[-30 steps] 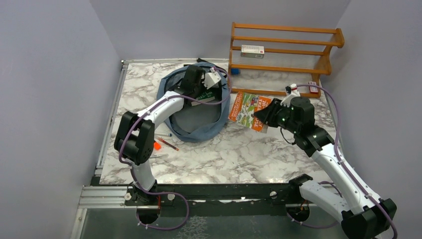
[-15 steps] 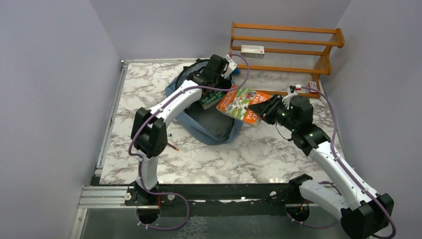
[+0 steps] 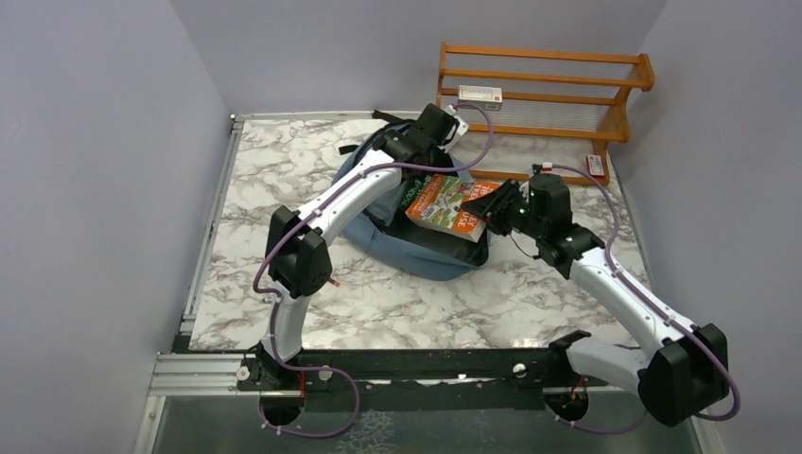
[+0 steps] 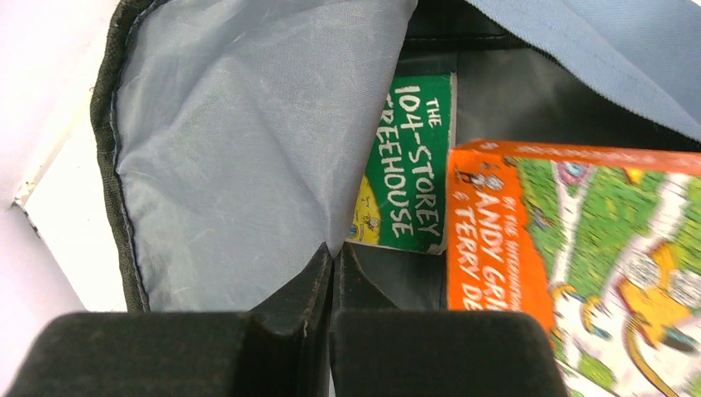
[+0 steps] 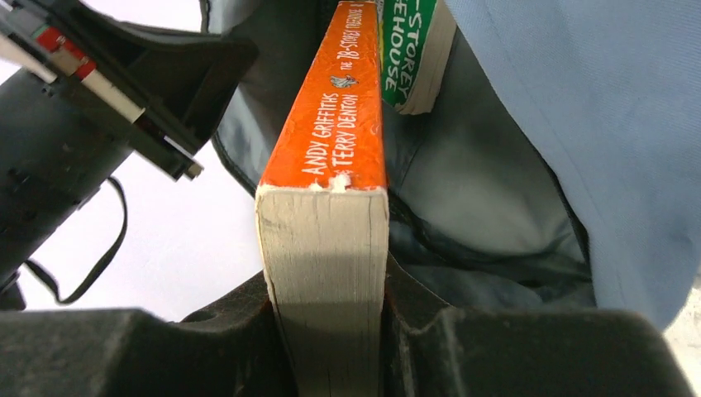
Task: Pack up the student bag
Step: Place the book in the student bag.
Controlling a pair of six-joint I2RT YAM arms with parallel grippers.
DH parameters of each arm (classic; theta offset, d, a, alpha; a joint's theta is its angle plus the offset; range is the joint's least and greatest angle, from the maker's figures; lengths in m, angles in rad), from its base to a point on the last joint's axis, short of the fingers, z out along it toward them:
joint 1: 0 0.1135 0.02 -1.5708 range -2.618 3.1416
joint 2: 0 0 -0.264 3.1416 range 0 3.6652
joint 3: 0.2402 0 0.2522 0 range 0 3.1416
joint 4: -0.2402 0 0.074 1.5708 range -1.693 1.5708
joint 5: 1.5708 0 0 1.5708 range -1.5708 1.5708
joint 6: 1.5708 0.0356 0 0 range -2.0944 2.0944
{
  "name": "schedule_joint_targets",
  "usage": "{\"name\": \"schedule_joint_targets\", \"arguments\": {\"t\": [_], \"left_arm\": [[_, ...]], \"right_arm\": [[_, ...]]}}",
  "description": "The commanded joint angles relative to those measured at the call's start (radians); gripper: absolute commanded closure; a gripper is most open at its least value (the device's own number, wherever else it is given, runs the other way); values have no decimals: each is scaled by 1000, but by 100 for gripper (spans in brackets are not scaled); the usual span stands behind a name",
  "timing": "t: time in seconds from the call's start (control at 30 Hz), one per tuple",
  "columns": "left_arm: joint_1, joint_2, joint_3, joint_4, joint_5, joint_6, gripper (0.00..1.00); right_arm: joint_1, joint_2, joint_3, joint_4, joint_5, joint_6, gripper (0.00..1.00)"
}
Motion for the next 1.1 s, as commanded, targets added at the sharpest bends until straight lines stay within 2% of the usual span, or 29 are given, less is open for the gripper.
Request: {"name": "schedule_joint_targets", "arguments": {"t": [0.0, 0.47, 0.77, 1.07], "left_arm": [[-21, -24, 45, -4, 39, -48, 100], [-35, -23, 98, -71, 89, -97, 100], [-43, -18, 120, -104, 126, -115, 100], [-50, -30, 116, -106, 148, -121, 100]], "right_arm": [[3, 53, 24, 195, -11, -3, 99], [48, 285, 77, 432, -41, 69, 99], [134, 497, 99, 653, 124, 104, 99], [151, 703, 184, 804, 241, 105, 99]]}}
